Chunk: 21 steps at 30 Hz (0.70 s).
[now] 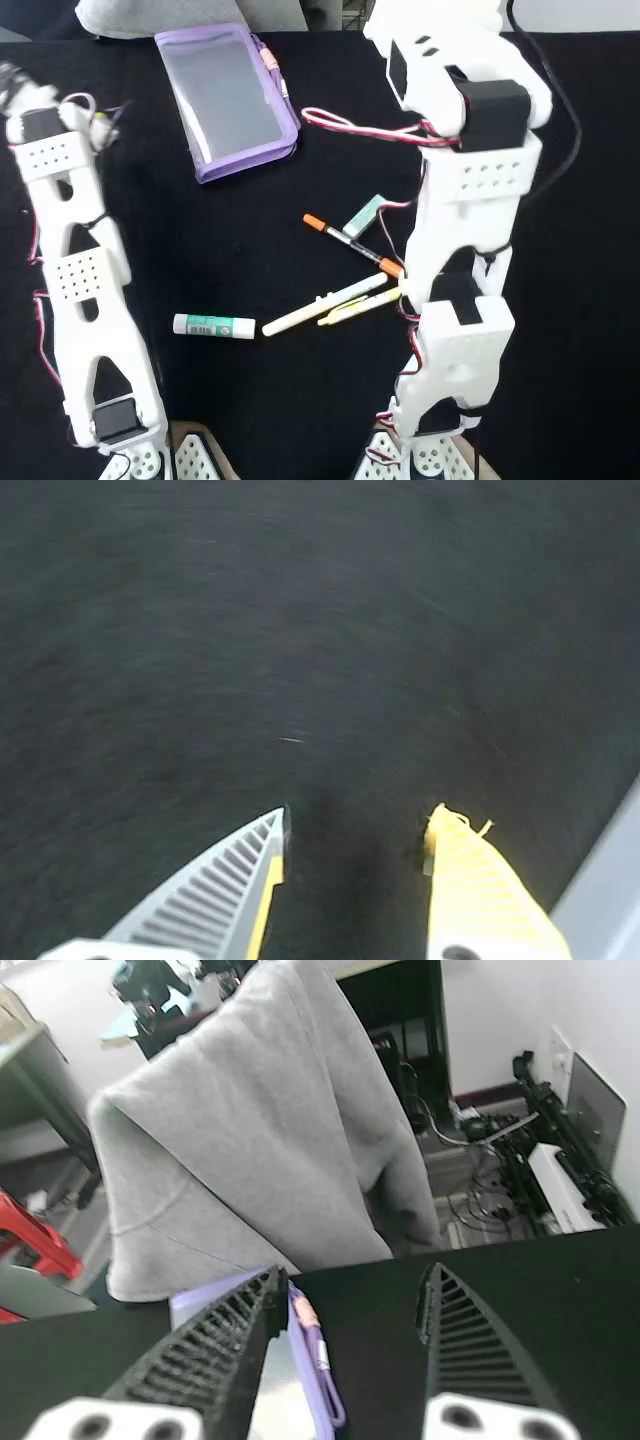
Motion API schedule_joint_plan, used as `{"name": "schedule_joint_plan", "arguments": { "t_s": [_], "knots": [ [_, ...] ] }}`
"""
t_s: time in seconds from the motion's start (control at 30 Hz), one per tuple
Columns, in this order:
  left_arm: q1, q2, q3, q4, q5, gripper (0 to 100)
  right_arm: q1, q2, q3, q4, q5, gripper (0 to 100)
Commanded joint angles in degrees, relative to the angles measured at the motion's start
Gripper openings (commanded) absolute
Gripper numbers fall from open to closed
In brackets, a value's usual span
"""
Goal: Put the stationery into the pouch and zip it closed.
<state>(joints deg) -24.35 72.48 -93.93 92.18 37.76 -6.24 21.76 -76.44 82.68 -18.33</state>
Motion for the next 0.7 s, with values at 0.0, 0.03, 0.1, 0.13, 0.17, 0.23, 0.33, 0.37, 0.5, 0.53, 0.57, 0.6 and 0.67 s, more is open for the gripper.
{"name": "schedule_joint_plan", "arguments": {
  "t_s": [0.0,0.03,0.1,0.13,0.17,0.23,0.33,0.37,0.5,0.53,0.57,0.6,0.67],
  "knots": [
    [-1.19,0.62,-1.36,0.97,4.57,23,4.13,1.1,3.82,-1.85,1.93,21.1],
    [-1.1,2.02,-1.45,0.7,4.92,23,5.01,1.98,5.49,-2.81,2.81,21.1],
    [-0.92,4.13,-1.45,-1.32,4.92,23,5.71,4.26,7.87,-3.69,5.8,21.1],
    [-0.92,4.92,-1.45,-2.2,4.92,23,5.71,5.58,8.75,-3.78,8.35,21.1],
    [-1.01,5.19,-1.54,-2.81,4.92,23,5.54,6.9,9.36,-3.78,11.69,21.1],
    [-1.19,5.19,-1.54,-3.34,4.92,23,4.84,9.63,9.45,-3.78,19.6,21.1],
    [-1.36,5.19,-1.45,-3.43,4.92,23,3.78,13.49,9.45,-3.78,32.7,21.1],
    [-1.54,5.19,-1.45,-3.52,4.92,23,3.34,14.73,9.45,-3.78,36.84,21.1],
    [-3.47,5.19,-1.45,-3.78,5.01,23,2.02,19.74,9.36,-3.78,46.68,20.5],
    [-3.91,5.19,-1.45,-3.78,5.01,23,2.55,20.7,9.19,-4.31,47.3,19.4],
    [-4.18,5.19,-1.54,-3.78,5.01,23,2.55,21.76,8.84,-4.48,48.79,18.3],
    [-4.35,5.19,-1.54,-3.78,5.01,23,2.55,22.55,8.75,-4.48,50.73,16.9],
    [-4.35,5.19,-1.54,-3.78,5.01,23,2.64,24.75,8.66,-4.48,54.86,14.1]
  ]
}}
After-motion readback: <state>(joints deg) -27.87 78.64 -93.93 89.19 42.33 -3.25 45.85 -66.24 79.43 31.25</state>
